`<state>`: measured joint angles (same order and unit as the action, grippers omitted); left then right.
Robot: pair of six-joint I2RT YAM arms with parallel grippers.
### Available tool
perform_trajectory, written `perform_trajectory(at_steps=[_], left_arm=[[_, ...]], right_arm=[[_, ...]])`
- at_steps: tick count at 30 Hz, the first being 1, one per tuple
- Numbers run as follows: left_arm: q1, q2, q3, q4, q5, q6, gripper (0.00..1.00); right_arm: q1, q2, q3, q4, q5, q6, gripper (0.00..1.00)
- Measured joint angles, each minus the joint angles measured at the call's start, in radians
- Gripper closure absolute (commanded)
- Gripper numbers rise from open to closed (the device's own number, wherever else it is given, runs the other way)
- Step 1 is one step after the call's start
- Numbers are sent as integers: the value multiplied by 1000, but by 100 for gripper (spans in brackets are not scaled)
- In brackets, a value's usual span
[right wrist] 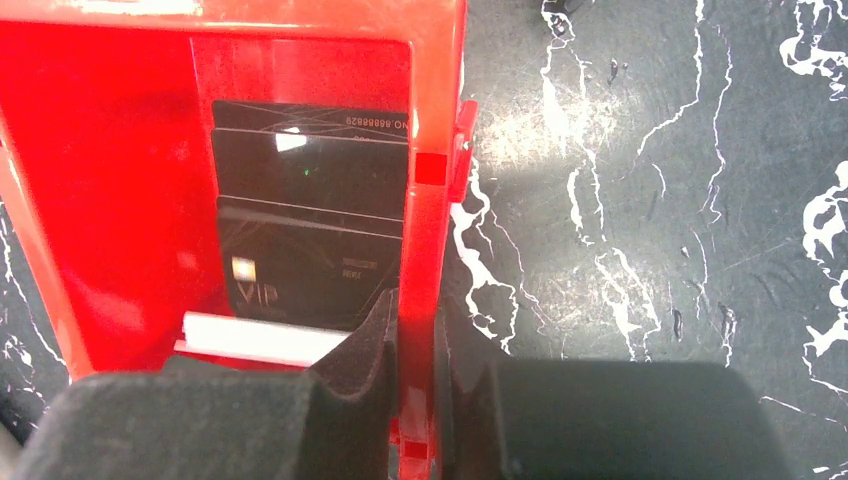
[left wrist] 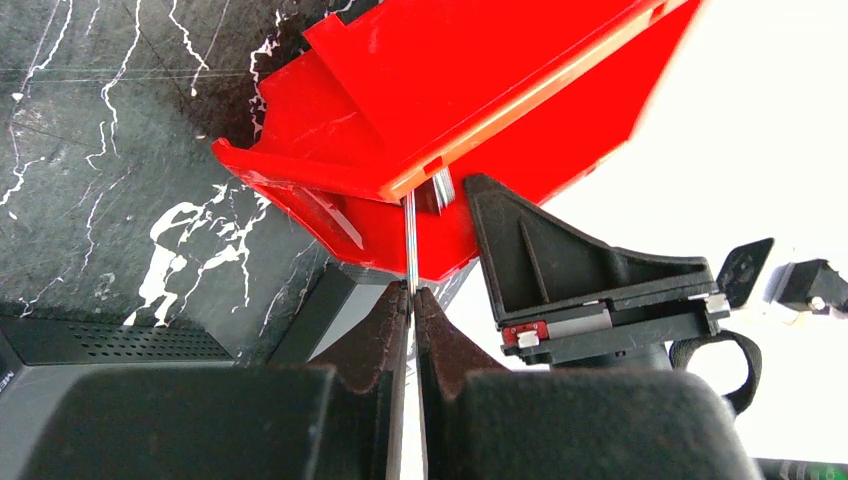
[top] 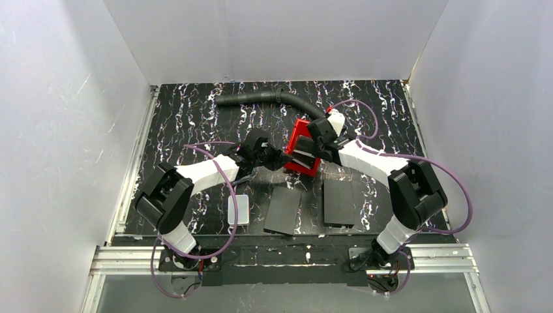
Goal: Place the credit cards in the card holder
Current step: Pick up the credit card from the storage box.
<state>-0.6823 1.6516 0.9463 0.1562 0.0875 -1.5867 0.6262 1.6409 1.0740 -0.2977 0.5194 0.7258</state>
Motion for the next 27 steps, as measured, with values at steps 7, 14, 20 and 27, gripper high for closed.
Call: perform_trajectory(at_steps=[7,14,20,27], left_arm=[[1,0,0,0,9,-10,100],[1,0,3,0,24,17,100],[3,0,7,3,44,86,100],[12,0,26,12,111,233,100]], right_arm=[[-50,36,23,-19,-71,-28,99],[-87,54,33,-34,-127,-64,97],[-98,70,56,-44,-161,-103,68],[-111,126,90,-116,-213,-206,24]])
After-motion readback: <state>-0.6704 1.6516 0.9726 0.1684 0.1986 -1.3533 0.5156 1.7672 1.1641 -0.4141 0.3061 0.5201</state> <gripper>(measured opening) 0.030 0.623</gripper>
